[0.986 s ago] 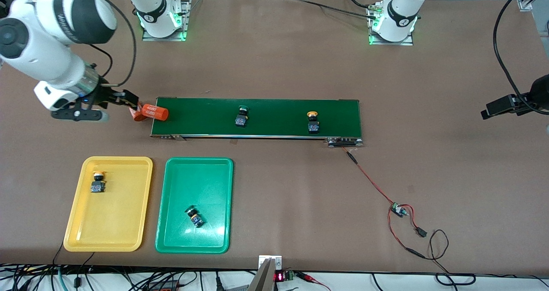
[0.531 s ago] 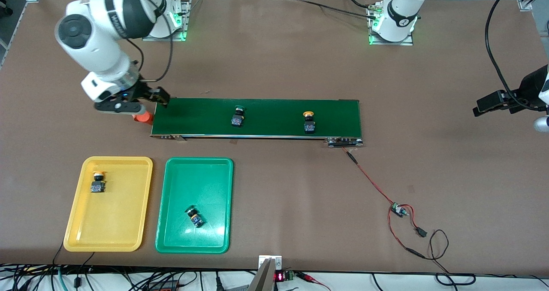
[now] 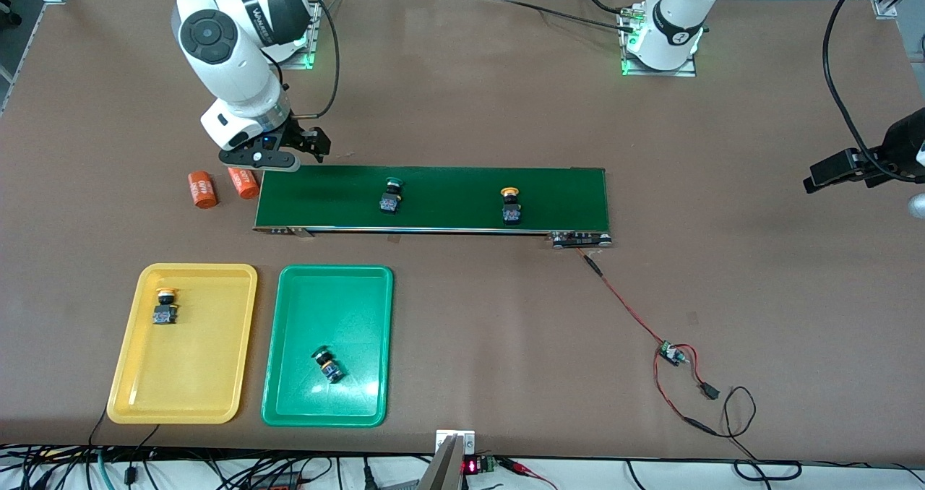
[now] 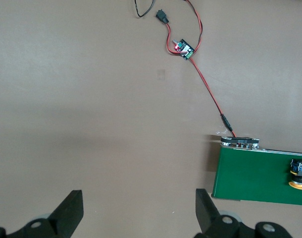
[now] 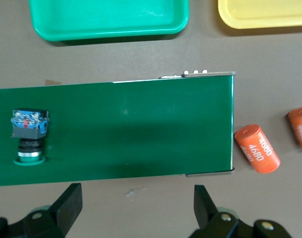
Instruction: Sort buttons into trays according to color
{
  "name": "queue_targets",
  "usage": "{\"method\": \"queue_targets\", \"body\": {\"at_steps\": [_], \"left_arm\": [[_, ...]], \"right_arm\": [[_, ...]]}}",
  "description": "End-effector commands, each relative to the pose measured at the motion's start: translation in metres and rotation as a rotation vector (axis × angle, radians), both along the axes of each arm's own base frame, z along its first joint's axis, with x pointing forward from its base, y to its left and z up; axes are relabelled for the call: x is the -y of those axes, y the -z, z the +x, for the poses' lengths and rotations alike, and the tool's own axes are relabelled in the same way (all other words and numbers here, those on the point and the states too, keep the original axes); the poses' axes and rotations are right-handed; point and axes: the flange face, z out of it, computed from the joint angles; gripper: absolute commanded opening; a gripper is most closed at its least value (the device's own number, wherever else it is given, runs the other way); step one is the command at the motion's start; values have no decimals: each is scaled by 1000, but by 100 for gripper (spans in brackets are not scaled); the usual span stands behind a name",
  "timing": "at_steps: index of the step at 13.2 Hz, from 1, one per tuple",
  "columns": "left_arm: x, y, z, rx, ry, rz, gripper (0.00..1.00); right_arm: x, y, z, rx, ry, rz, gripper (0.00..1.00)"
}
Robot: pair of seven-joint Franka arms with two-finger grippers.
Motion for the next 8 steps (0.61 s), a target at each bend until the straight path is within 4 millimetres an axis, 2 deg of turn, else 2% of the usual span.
{"method": "queue_targets", "body": {"at_steps": [1, 6, 8], "left_arm": [[2, -8, -3, 25, 17, 22, 100], [12, -12, -5, 29, 76, 48, 100], [6, -12, -9, 11, 73, 46, 100]], "right_arm": [[-1, 10, -1, 5, 49, 15, 100], [-21, 45, 9, 24, 119, 80, 100], [-27, 57, 12, 34, 112, 103, 100]]}}
